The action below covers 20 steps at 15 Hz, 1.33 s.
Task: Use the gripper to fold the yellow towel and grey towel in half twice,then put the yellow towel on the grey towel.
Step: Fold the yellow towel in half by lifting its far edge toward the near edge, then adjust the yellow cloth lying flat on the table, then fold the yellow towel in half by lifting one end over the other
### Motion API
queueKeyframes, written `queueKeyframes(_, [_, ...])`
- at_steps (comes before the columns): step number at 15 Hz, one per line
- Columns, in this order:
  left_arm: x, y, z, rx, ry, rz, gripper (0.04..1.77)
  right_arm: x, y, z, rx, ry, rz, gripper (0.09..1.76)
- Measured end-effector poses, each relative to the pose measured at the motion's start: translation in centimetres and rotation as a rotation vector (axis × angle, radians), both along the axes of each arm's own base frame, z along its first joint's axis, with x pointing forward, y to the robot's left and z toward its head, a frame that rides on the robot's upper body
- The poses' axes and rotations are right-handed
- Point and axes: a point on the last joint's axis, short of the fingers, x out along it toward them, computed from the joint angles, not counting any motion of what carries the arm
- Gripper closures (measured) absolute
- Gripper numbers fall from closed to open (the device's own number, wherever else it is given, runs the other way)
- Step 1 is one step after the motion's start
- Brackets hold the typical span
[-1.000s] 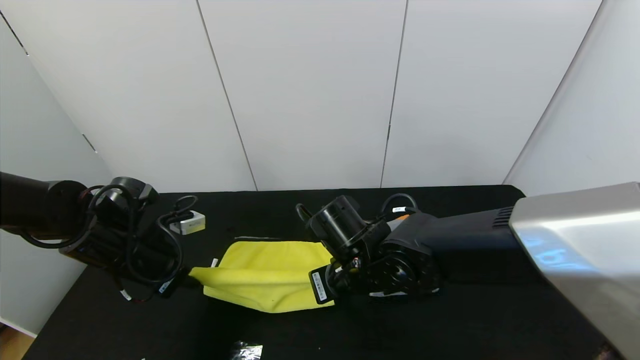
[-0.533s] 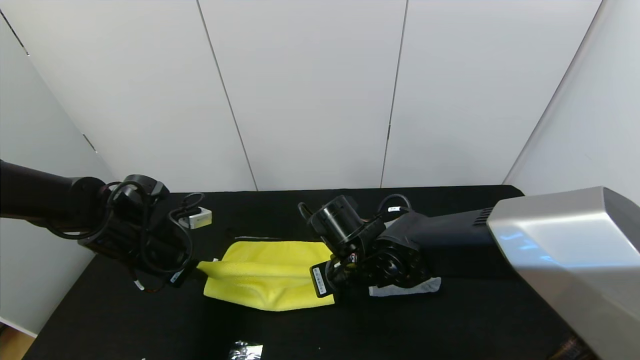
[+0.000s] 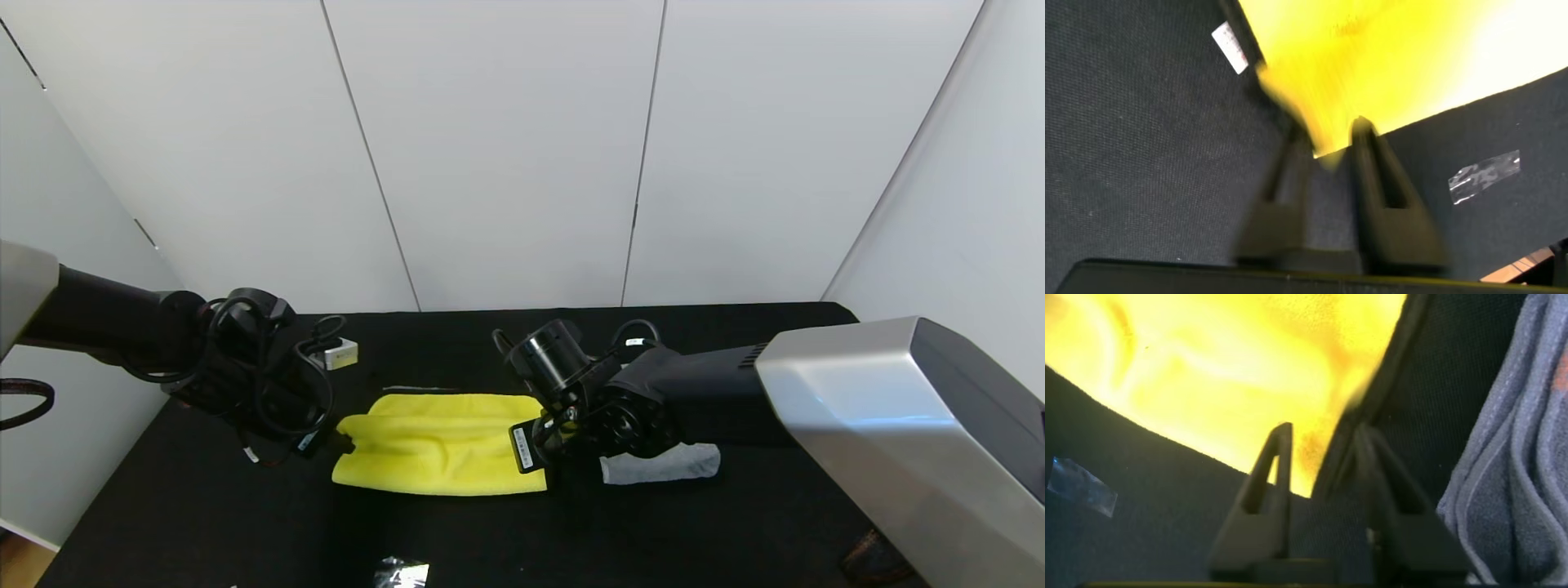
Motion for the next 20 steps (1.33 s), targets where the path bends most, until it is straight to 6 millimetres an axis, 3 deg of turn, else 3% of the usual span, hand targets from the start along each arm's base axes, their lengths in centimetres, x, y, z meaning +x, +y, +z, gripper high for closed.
queueKeyframes(4, [0.0, -0.1, 0.0, 0.0, 0.0, -0.003, 0.8, 0.0, 0.1, -0.2, -0.002, 0.002, 0.001, 0.77])
queueKeyframes(8, [-0.1, -0.1, 0.2, 0.001, -0.002, -0.001, 0.51, -0.4, 0.4, 0.0, -0.002, 0.001, 0.012, 0.51])
queueKeyframes(15, [-0.2, 0.2, 0.1, -0.022, 0.027, 0.088, 0.27, -0.8, 0.7, 0.5, -0.009, -0.029, -0.018, 0.29])
queueKeyframes(20, [-0.5, 0.5, 0.2, -0.033, 0.049, 0.16, 0.19, -0.9, 0.0, 2.4, 0.001, -0.049, -0.035, 0.22])
